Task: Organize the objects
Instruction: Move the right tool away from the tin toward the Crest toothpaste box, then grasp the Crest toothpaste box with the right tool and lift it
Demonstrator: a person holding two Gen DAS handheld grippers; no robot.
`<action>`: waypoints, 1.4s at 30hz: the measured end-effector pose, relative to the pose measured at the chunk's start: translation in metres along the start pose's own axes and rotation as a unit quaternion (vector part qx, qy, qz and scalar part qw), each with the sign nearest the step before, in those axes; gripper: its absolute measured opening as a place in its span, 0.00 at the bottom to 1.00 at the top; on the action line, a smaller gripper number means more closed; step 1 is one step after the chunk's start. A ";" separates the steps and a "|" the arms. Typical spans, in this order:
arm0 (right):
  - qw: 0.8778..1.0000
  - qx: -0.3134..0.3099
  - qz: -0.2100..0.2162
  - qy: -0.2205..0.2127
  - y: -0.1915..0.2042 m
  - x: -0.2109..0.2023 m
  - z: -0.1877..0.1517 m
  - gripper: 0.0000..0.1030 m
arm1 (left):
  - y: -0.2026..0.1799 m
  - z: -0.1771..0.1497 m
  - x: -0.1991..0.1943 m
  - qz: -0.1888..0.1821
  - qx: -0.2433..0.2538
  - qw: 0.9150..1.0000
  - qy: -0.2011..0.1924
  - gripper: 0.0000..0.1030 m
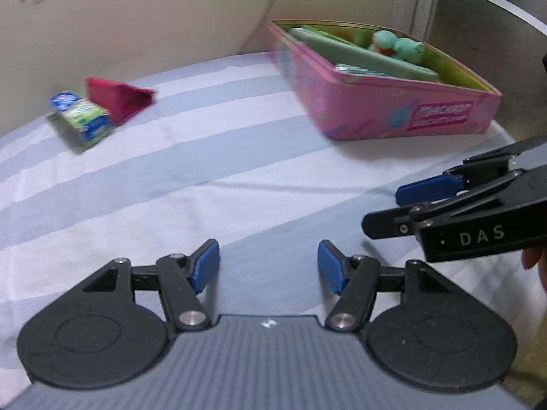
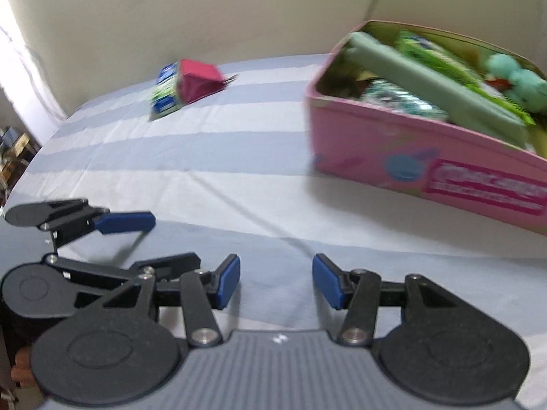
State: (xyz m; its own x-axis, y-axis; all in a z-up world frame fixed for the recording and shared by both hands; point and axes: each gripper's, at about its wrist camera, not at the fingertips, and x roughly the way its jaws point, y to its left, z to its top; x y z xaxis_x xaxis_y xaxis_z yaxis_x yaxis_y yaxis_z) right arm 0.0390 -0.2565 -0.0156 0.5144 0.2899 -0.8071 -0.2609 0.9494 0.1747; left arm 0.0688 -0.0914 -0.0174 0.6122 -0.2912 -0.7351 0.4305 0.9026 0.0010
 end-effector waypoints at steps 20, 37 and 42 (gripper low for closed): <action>0.989 -0.120 0.048 -0.074 0.135 0.085 0.052 0.58 | 0.203 -0.063 -0.041 0.161 -0.179 0.966 -0.092 0.81; 0.974 -0.160 -0.044 -0.157 0.176 0.166 0.161 0.61 | 0.222 -0.073 -0.049 0.118 -0.236 0.956 -0.128 0.82; 0.974 -0.145 -0.045 -0.165 0.169 0.170 0.173 0.60 | 0.221 -0.075 -0.051 0.113 -0.240 0.955 -0.131 0.82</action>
State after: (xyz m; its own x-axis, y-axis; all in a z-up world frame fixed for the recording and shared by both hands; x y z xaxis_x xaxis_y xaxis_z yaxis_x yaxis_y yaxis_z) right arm 0.2241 -0.0258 -0.0256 0.7684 0.2752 -0.5777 -0.3978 0.9126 -0.0943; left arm 0.0829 0.1468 -0.0304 0.8253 -0.0834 -0.5584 -0.0485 0.9749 -0.2171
